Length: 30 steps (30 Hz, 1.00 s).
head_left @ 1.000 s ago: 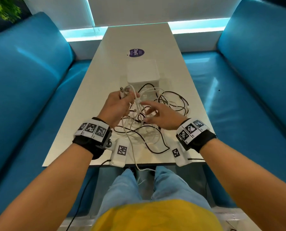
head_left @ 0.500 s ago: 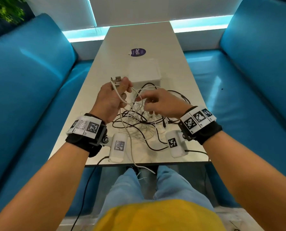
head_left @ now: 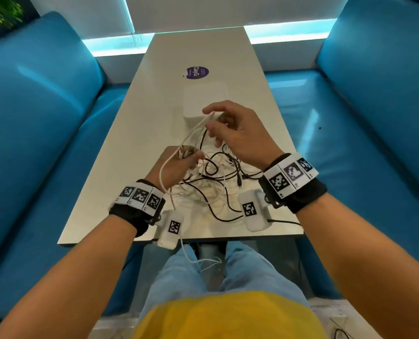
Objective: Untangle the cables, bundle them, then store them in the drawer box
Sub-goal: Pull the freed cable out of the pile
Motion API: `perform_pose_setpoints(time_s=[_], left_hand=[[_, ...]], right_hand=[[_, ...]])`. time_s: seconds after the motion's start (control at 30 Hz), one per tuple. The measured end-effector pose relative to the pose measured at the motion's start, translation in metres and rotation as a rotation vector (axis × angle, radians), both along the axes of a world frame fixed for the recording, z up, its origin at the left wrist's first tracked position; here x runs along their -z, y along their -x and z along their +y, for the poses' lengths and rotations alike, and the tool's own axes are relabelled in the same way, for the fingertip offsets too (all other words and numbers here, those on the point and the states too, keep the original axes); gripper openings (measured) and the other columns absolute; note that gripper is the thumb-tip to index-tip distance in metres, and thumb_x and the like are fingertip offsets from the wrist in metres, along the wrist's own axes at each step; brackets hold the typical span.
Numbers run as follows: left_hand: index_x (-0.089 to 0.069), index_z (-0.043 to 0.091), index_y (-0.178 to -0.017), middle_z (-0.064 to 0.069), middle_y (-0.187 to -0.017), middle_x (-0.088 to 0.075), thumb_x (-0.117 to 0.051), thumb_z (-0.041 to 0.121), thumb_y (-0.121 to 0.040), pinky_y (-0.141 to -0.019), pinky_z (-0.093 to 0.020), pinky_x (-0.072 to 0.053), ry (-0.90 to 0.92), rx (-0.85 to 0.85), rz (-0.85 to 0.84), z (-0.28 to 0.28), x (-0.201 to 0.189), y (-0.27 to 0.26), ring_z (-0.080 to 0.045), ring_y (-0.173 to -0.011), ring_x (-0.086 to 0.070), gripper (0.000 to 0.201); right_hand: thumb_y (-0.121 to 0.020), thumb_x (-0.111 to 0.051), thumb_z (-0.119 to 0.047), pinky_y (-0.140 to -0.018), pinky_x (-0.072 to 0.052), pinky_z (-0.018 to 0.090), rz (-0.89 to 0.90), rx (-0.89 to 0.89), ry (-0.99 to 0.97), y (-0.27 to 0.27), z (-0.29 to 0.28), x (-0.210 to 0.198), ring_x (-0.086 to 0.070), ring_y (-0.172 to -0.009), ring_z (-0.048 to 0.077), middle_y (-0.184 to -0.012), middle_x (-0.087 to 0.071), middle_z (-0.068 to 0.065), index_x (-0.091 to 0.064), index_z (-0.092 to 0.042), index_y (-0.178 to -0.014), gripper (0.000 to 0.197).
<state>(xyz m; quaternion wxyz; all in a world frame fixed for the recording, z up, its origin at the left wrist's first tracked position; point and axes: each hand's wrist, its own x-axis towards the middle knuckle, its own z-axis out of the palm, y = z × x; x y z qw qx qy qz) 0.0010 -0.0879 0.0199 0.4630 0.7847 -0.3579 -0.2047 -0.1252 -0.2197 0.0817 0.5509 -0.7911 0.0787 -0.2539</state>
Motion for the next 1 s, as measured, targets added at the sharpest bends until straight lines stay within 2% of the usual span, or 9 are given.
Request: perform_pose_setpoints(time_s=[0.1, 0.2, 0.27, 0.47, 0.57, 0.63, 0.8, 0.9, 1.0], left_hand=[[-0.072, 0.025, -0.075, 0.01, -0.053, -0.05, -0.055, 0.022, -0.096, -0.041, -0.02, -0.028, 0.113, 0.011, 0.159, 0.003, -0.005, -0.005, -0.004, -0.041, -0.037, 0.028], [-0.069, 0.021, -0.073, 0.006, -0.054, -0.045, -0.049, 0.017, -0.099, -0.039, -0.018, -0.023, 0.208, 0.037, 0.285, 0.008, -0.015, -0.002, -0.006, -0.04, -0.029, 0.033], [-0.068, 0.022, -0.07, 0.004, -0.057, -0.046, -0.048, 0.018, -0.1, -0.039, -0.018, -0.023, 0.238, 0.019, 0.318, 0.015, -0.02, -0.004, -0.006, -0.041, -0.028, 0.037], [-0.067, 0.023, -0.067, 0.004, -0.06, -0.049, -0.045, 0.02, -0.101, -0.039, -0.017, -0.019, 0.397, -0.093, 0.445, 0.031, -0.036, -0.02, -0.005, -0.04, -0.024, 0.041], [-0.067, 0.024, -0.068, 0.004, -0.062, -0.048, -0.041, 0.023, -0.102, -0.039, -0.017, -0.018, 0.458, -0.067, 0.496, 0.032, -0.039, -0.02, -0.004, -0.04, -0.024, 0.043], [-0.067, 0.024, -0.071, 0.005, -0.064, -0.047, -0.041, 0.024, -0.102, -0.038, -0.016, -0.02, 0.466, -0.027, 0.497, 0.03, -0.041, -0.018, -0.004, -0.04, -0.024, 0.041], [-0.068, 0.024, -0.074, 0.005, -0.067, -0.047, -0.042, 0.024, -0.101, -0.039, -0.015, -0.024, 0.47, 0.092, 0.449, 0.018, -0.046, -0.006, -0.003, -0.042, -0.025, 0.037], [-0.069, 0.024, -0.076, 0.004, -0.066, -0.049, -0.046, 0.026, -0.098, -0.04, -0.016, -0.024, 0.472, 0.164, 0.44, 0.012, -0.051, 0.003, -0.004, -0.043, -0.026, 0.032], [-0.072, 0.026, -0.088, 0.001, -0.063, -0.042, -0.054, 0.023, -0.092, -0.04, -0.018, -0.023, 0.475, 0.176, 0.431, 0.012, -0.05, 0.003, -0.005, -0.044, -0.024, 0.019]], right_hand=[[-0.091, -0.064, -0.026, -0.051, -0.048, 0.019, 0.368, -0.052, 0.071, -0.01, -0.001, 0.033, -0.057, -0.051, 0.006, -0.072, -0.06, 0.0, -0.042, -0.021, -0.137, 0.051], [-0.097, -0.054, -0.034, -0.055, -0.049, 0.028, 0.597, -0.143, 0.139, -0.023, 0.0, 0.067, -0.054, -0.051, 0.013, -0.067, -0.056, -0.001, -0.061, -0.014, -0.104, 0.022], [-0.099, -0.047, -0.035, -0.057, -0.047, 0.029, 0.627, -0.109, 0.129, -0.027, -0.002, 0.078, -0.052, -0.051, 0.016, -0.062, -0.056, 0.003, -0.058, -0.012, -0.075, 0.036], [-0.097, -0.046, -0.041, -0.065, -0.046, 0.032, 0.717, 0.237, 0.028, -0.021, -0.041, 0.082, -0.056, -0.056, 0.022, -0.061, -0.056, 0.008, -0.051, -0.012, -0.063, 0.044], [-0.091, -0.047, -0.041, -0.069, -0.046, 0.031, 0.698, 0.466, 0.069, -0.019, -0.065, 0.082, -0.061, -0.077, 0.029, -0.087, -0.065, 0.02, -0.054, -0.009, -0.072, 0.038], [-0.083, -0.058, -0.035, -0.073, -0.049, 0.035, 0.626, 0.497, 0.034, -0.015, -0.071, 0.074, -0.059, -0.081, 0.027, -0.095, -0.064, 0.014, -0.054, -0.016, -0.086, 0.02], [-0.077, -0.075, -0.023, -0.057, -0.034, 0.019, 0.391, 0.15, 0.201, -0.008, -0.035, 0.028, -0.041, -0.059, 0.002, -0.077, -0.044, -0.015, -0.048, -0.027, -0.127, 0.057], [-0.081, -0.07, -0.039, -0.06, -0.036, 0.023, 0.342, -0.073, 0.328, -0.022, -0.005, 0.014, -0.043, -0.056, 0.005, -0.072, -0.055, -0.006, -0.063, -0.027, -0.109, 0.031], [-0.093, -0.06, -0.026, -0.064, -0.043, 0.033, 0.282, -0.085, 0.313, -0.028, 0.002, 0.007, -0.048, -0.06, 0.013, -0.071, -0.059, 0.005, -0.067, -0.018, -0.084, 0.015]])
